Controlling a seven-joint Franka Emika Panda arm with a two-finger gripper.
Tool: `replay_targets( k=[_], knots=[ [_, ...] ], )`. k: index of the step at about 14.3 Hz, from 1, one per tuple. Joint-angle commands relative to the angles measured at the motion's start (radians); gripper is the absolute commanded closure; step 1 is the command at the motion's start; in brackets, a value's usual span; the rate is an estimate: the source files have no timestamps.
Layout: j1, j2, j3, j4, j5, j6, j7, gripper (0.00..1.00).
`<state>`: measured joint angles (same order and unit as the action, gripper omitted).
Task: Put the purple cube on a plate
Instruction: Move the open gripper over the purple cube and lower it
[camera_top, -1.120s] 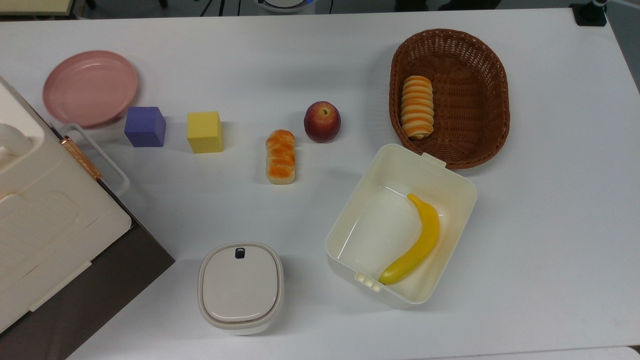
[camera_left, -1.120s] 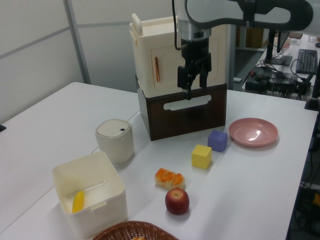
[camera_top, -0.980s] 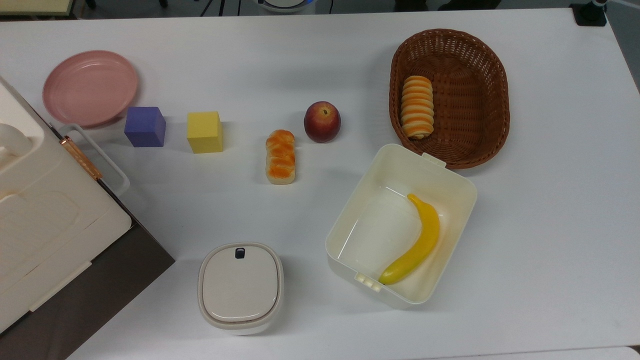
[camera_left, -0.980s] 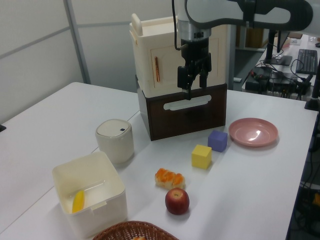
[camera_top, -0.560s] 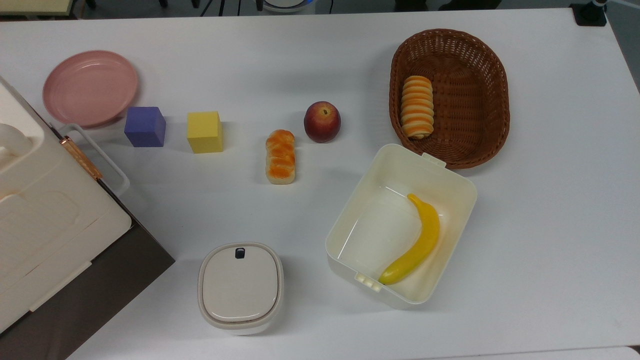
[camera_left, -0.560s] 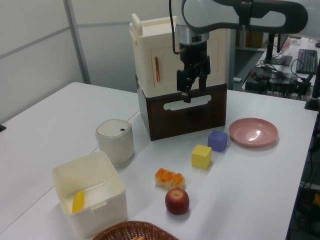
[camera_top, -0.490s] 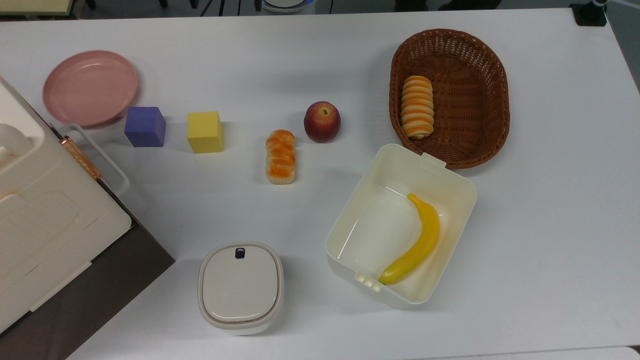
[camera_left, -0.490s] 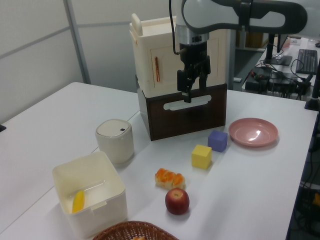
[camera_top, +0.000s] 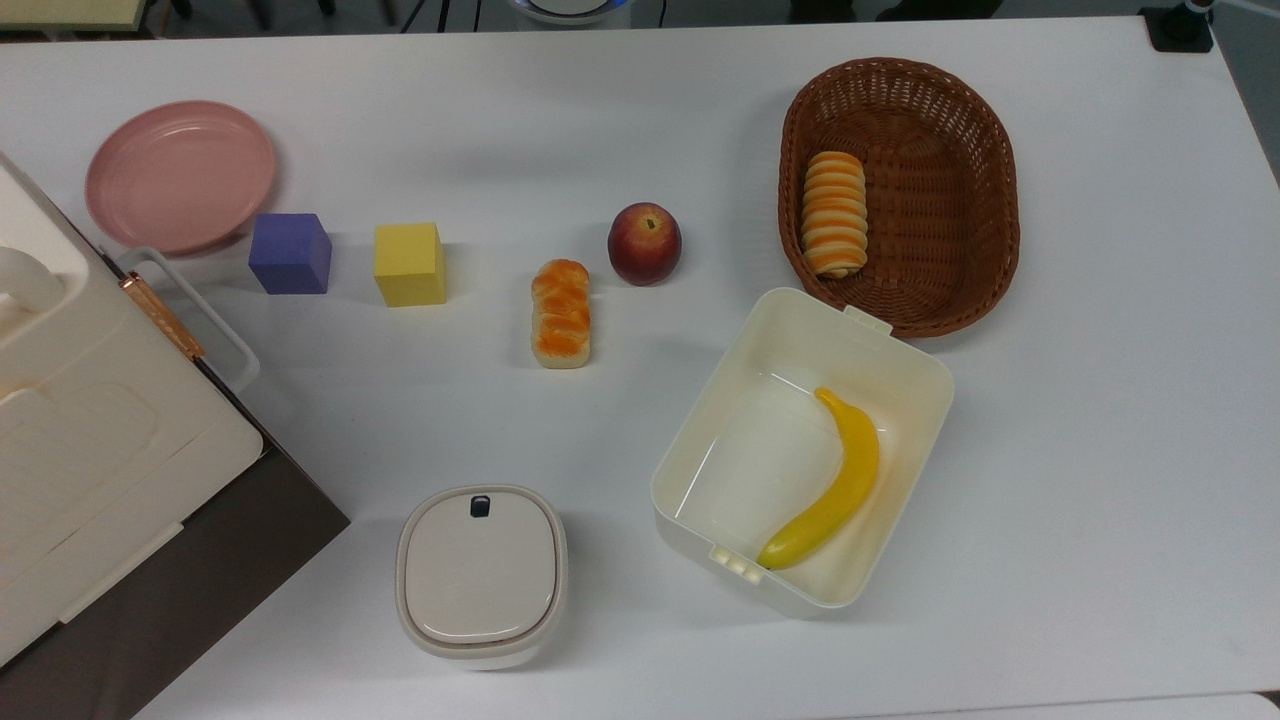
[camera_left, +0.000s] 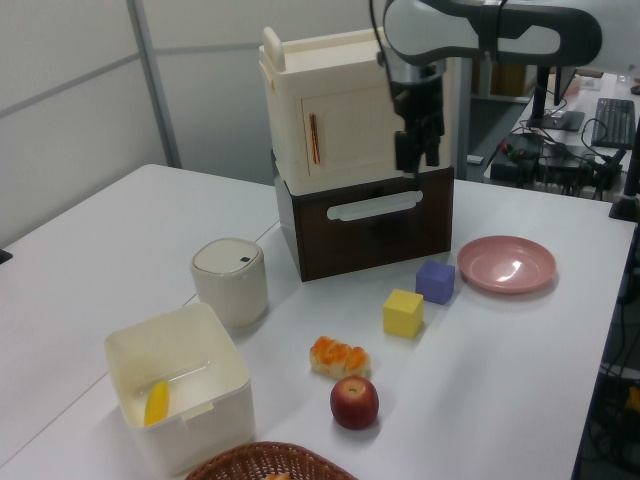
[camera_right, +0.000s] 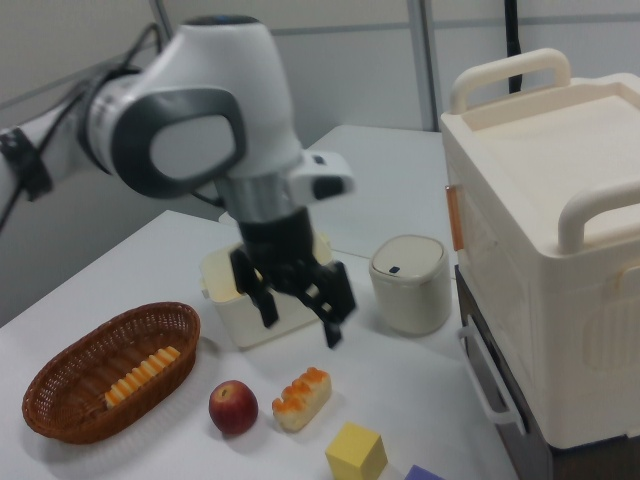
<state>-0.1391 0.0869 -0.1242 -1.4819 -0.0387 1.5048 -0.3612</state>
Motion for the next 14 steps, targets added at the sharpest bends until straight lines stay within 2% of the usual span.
replay_targets(
  k=[1, 3, 4, 9, 14],
  knots=[
    [-0.094, 0.065, -0.003, -0.001, -0.004, 0.038, -0.151, 0.0],
    [-0.134, 0.079, -0.003, -0.044, -0.004, 0.121, -0.162, 0.0],
    [-0.154, 0.079, -0.003, -0.098, -0.006, 0.196, -0.163, 0.0],
    [-0.191, 0.108, -0.005, -0.262, -0.026, 0.412, -0.241, 0.0],
    [-0.189, 0.207, -0.003, -0.284, -0.026, 0.462, -0.255, 0.0]
  ],
)
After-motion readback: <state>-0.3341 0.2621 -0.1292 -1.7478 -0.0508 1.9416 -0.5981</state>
